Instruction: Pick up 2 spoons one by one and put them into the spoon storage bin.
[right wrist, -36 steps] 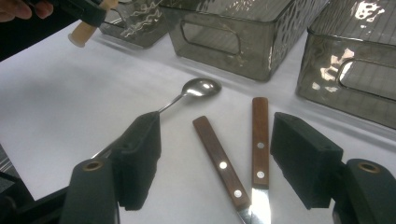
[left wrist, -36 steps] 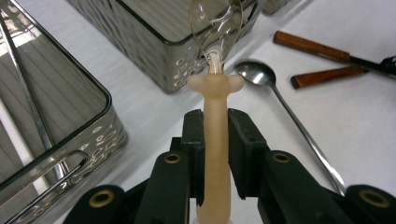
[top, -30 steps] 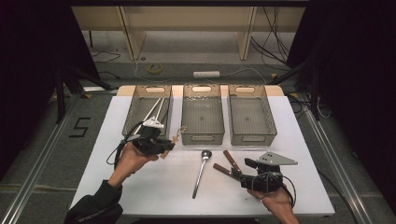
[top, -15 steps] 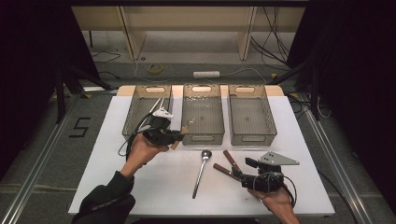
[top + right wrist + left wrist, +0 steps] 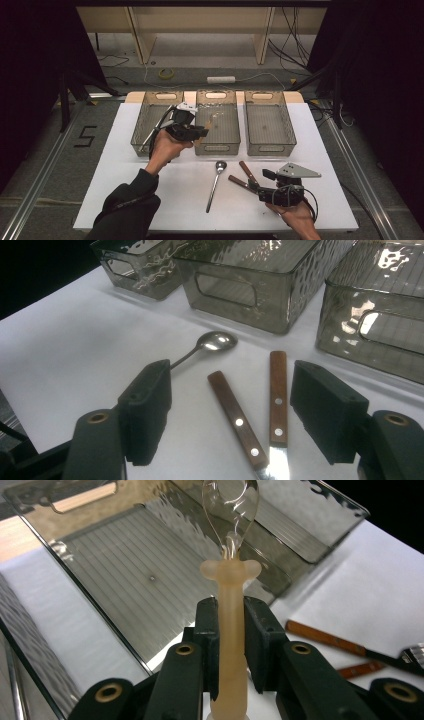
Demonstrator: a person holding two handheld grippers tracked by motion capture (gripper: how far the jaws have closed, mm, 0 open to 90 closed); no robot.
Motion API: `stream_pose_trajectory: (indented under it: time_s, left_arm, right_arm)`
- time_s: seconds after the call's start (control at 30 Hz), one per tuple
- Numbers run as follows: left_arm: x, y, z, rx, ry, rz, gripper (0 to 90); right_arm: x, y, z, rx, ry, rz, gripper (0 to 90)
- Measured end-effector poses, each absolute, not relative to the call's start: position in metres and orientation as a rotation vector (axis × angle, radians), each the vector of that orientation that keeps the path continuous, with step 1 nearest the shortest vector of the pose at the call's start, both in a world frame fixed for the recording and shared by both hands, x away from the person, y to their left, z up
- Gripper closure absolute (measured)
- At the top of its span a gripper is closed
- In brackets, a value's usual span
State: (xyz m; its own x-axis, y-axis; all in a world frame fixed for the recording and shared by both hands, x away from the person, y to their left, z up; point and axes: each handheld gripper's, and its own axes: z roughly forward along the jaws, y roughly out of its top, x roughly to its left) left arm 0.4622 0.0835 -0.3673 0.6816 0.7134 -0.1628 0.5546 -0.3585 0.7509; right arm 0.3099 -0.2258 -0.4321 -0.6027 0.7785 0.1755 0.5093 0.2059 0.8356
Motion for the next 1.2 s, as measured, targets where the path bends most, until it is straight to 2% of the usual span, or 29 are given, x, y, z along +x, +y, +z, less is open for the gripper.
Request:
stream_pose_trajectory:
  time_s: [0.63,1.2]
  left_arm:
    - [0.493,0.073,-0.374,2.007,1.057,0.269,76.8]
    - [0.507,0.064,-0.398,2.012,1.114,0.259,76.5]
  right_arm:
    - [0.308,-0.226,-0.430,1.195,2.189,1.393,30.2]
    - [0.308,-0.225,-0.431,1.190,2.199,1.385,30.2]
